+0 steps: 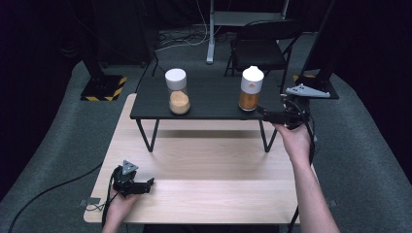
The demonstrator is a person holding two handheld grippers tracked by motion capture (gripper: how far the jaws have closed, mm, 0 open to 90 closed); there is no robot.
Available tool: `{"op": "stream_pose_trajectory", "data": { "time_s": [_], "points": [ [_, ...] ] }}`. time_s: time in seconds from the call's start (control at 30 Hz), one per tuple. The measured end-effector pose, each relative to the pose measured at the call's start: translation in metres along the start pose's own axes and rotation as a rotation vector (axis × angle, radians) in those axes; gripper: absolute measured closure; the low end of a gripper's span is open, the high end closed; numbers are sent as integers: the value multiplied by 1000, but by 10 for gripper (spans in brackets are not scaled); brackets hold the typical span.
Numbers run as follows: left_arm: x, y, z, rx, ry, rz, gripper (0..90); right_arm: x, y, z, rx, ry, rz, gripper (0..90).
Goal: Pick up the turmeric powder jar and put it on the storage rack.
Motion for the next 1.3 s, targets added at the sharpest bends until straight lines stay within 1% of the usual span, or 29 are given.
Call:
{"op": "stream_pose_trajectory", "data": {
  "time_s": [0.1,0.3,0.37,0.5,0.7,0.8,1.0,1.13,1.3],
  "points": [
    [0,0,0,0,0,0,29,4,2,6,19,5,12,59],
    [0,0,0,0,-1,-2,31,9,-3,21,9,11,2,60],
    [0,0,0,0,-1,-2,31,10,-4,25,15,8,3,61],
    [0,0,0,0,-1,-2,31,14,-7,35,6,6,5,62],
    [0,-1,0,1,-2,-3,32,19,-9,49,14,10,5,63],
    [0,-1,0,2,-2,-4,32,21,-10,58,16,15,12,63],
    [0,-1,0,2,-2,-4,32,20,-17,78,-7,33,19,68],
    [0,-1,1,2,-2,-5,32,21,-20,91,-8,37,29,69],
    [0,-2,1,2,-3,-6,33,23,-24,105,-32,47,32,69]
  ]
}}
Point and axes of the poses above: each handheld gripper's, and its own axes: x roughly backward along the jaws, z roughly out of its underside, y roughly to its left, the point moved 1 cm from there along -x, roughly forward along the jaws, and after that the axes turned 2 degrees about -x, right-handed, at the moved point
